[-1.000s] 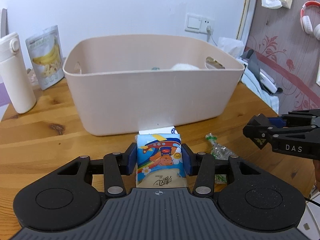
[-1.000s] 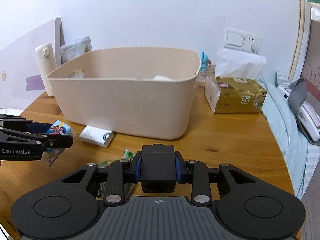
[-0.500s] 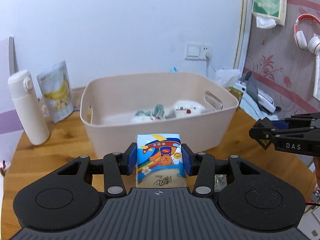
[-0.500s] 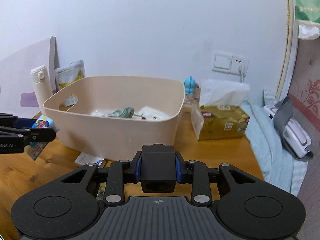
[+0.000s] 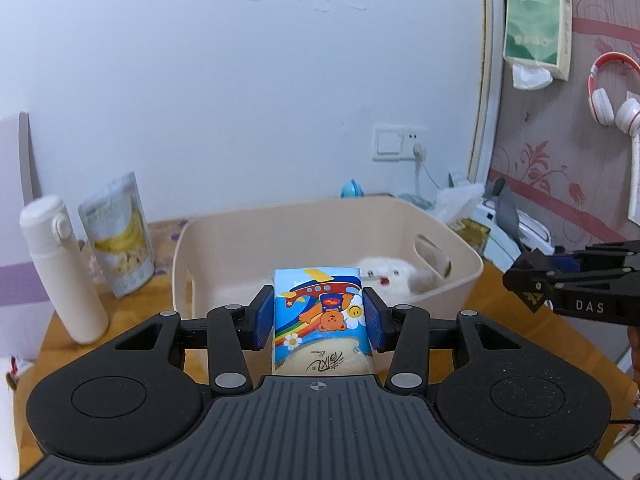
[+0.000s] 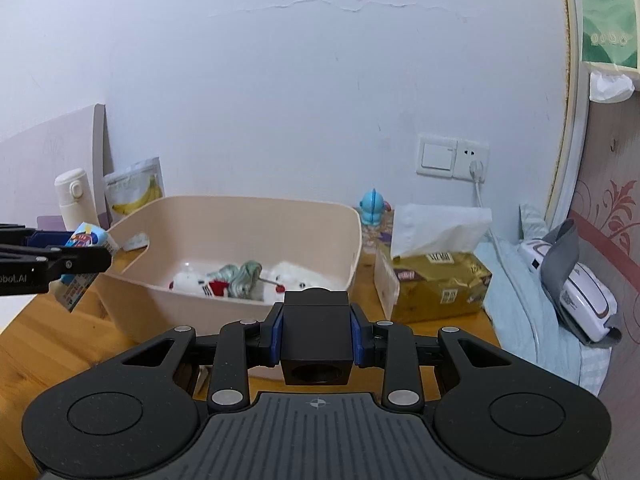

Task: Organize objects
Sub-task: 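Carry tissue pack with left tool while right tool carries black box over bin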

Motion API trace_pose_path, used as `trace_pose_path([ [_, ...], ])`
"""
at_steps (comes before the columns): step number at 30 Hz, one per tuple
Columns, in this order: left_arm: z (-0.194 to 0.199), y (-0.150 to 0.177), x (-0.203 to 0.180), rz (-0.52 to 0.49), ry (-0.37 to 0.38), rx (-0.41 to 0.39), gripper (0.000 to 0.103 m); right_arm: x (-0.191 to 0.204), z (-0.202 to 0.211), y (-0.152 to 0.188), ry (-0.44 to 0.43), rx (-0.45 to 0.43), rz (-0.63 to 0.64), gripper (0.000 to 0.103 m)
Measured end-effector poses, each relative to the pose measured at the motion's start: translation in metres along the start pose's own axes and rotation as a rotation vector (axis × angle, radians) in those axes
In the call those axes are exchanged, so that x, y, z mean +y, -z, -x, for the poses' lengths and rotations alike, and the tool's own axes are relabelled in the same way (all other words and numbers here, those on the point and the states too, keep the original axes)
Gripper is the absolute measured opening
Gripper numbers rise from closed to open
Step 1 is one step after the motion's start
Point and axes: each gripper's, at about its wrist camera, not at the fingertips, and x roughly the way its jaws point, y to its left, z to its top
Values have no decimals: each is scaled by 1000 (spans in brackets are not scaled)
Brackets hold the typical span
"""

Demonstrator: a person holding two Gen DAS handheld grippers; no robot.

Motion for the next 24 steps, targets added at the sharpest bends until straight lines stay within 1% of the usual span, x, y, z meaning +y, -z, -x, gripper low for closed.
trace_pose_path([
  [7, -12, -16, 8, -2, -13, -30, 47, 0, -16, -9, 0, -13, -29, 31],
  [15, -37, -25, 21, 36, -17, -19, 47, 5, -36, -19, -5, -9, -21, 31],
  [24, -60, -32, 21, 9, -12, -5, 47, 15, -57, -30, -25, 1, 8, 31],
])
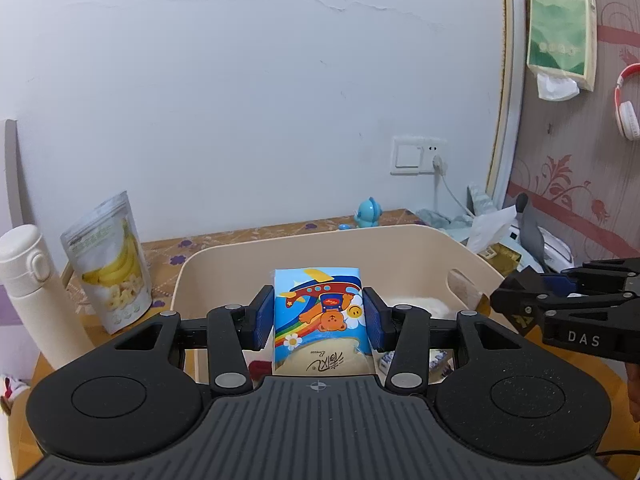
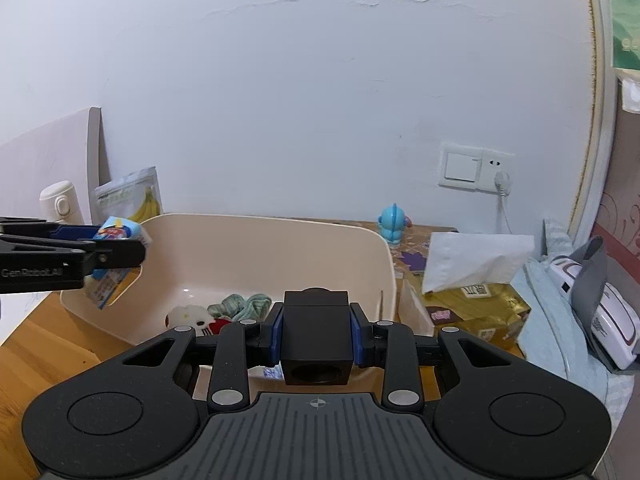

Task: Organize objects
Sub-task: 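Carry tissue pack with left tool while right tool carries black box over bin, then open left tool releasing tissue pack in bin while right tool releases black box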

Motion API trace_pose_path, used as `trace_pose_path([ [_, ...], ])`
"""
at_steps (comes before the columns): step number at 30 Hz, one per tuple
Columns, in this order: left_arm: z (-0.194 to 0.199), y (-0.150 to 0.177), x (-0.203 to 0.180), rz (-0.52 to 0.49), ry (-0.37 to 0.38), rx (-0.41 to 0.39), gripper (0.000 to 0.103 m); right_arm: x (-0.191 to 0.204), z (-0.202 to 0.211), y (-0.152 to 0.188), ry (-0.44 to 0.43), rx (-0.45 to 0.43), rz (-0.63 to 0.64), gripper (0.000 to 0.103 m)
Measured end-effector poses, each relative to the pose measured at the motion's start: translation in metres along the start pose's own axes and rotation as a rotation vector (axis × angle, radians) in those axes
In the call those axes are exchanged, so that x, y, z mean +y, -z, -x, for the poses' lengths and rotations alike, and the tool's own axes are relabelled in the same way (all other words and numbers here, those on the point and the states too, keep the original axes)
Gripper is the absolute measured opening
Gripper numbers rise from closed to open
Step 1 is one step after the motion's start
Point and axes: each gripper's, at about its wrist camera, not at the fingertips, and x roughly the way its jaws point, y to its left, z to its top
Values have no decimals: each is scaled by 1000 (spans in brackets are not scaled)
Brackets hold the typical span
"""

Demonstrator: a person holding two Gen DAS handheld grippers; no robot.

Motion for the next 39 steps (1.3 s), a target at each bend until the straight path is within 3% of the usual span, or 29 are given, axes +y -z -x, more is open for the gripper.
trace_pose_path([
  [9, -26, -3, -3, -7, 25, 29, 47, 7, -18, -5, -14, 19, 25, 31],
  [18, -48, -1, -8, -44, 1, 75, 47, 13, -35, -3, -16, 61, 59, 31],
  [34, -79, 17, -4, -27, 18, 197, 47, 16, -50, 4, -9, 109, 80, 31],
  [37, -79, 18, -4, -22, 18, 208, 51, 17, -52, 3, -3, 112, 86, 31],
  [39, -78, 18, -4, -18, 14, 206, 60, 17, -52, 2, -2, 117, 86, 34],
])
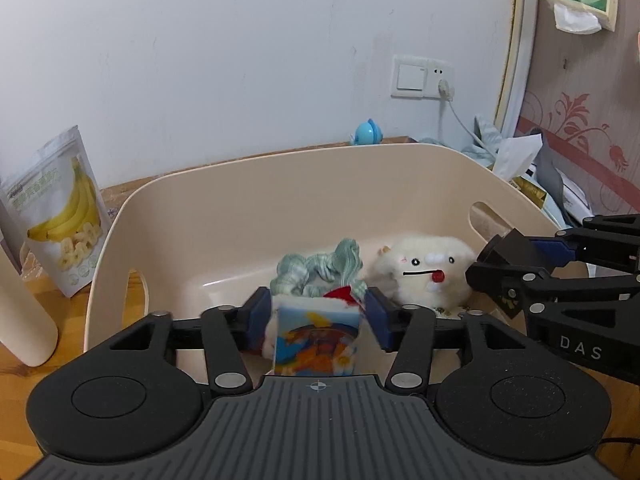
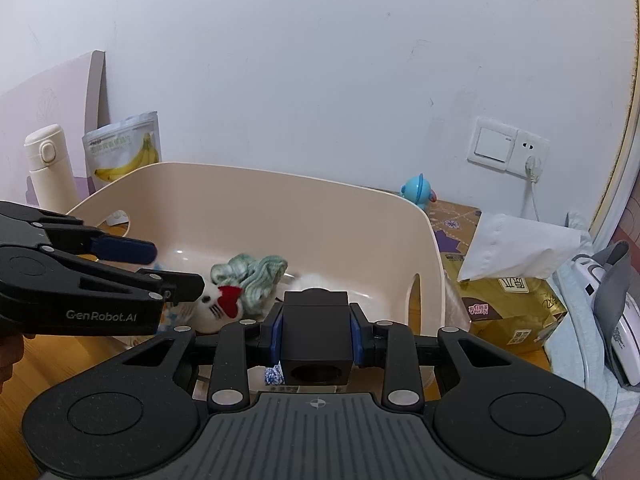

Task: Organize objects
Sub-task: 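Open left tool releasing tissue pack in bin while right tool releases black box, then move both tools down toward the white card box and green-tied snack bag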

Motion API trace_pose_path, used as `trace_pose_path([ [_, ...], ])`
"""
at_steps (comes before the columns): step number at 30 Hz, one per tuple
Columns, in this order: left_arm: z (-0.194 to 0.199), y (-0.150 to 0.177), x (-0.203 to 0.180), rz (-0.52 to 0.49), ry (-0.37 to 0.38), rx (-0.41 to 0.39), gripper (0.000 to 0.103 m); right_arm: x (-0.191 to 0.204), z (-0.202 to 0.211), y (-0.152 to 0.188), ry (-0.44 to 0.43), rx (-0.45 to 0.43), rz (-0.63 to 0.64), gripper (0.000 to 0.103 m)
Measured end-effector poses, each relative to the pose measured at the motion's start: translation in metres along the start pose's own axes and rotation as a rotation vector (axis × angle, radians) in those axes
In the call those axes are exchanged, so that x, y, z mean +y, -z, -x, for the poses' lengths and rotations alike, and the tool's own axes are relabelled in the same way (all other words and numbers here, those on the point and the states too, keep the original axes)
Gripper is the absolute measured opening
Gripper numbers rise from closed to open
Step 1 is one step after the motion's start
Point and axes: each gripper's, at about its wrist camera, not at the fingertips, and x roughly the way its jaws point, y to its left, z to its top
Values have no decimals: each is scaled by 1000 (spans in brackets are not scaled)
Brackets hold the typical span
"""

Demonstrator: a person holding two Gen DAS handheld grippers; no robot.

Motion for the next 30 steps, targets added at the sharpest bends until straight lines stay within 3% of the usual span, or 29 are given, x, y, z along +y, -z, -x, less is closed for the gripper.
trace_pose_path([
  [1, 2, 0, 0, 0, 0, -7, 61, 0, 1, 0, 4, -1, 0, 41],
  [3, 7, -1, 1, 3, -2, -31, 69, 1, 4, -1, -2, -10, -5, 45],
  [9, 26, -8, 2, 8, -12, -83, 78, 0, 21, -4, -7, -52, -16, 62],
  [14, 46, -8, -1, 10, -14, -117, 82, -3, 39, -3, -6, -81, -31, 75],
  [18, 64, -5, -5, 1, -13, -138, 84, -4, 53, 1, -7, -92, -40, 80],
  [20, 74, -2, -8, -10, -12, -146, 85, -4, 59, 4, -6, -95, -47, 89],
  [30, 106, 19, -18, -30, -13, -160, 89, -2, 86, 26, 2, -89, -51, 98],
])
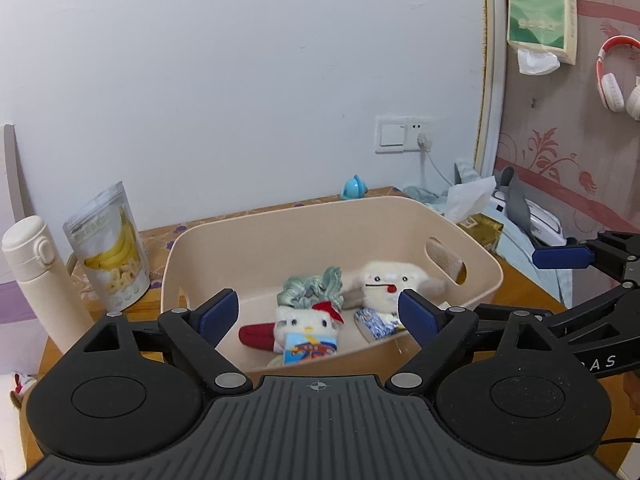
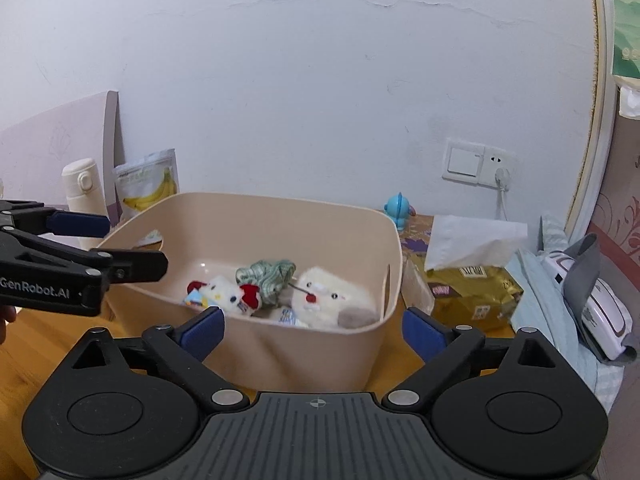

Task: Organize objects
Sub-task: 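Move both tools down toward the white card box and green-tied snack bag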

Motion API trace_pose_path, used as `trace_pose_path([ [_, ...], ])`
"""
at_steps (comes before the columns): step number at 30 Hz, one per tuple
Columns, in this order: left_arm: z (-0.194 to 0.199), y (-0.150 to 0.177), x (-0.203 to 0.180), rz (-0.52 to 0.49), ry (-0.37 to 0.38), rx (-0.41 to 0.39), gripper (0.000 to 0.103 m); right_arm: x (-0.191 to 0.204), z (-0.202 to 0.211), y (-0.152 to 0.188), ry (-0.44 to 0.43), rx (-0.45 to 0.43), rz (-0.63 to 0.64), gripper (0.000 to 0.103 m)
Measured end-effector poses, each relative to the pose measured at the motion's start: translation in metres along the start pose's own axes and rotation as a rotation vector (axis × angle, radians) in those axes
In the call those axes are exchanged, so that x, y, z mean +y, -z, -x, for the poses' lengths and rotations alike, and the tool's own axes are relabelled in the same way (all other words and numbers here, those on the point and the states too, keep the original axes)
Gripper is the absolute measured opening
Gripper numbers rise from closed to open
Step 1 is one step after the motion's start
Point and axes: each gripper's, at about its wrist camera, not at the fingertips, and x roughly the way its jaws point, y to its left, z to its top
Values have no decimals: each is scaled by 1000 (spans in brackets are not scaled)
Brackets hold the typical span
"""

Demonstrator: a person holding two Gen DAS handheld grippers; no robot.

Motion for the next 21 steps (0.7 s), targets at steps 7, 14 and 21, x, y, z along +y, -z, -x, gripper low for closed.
trace_pose_path([
  [7, 13, 13, -2, -9, 12, 9, 89, -2, 10, 13, -22, 31, -31, 102],
  [14, 15, 31, -1, -20, 7, 44, 89, 0, 11, 31, -37, 79, -36, 103],
  [21, 14, 51, 3, 5, 24, 71, 89, 7, 4, 48, -49, 131, -33, 103],
])
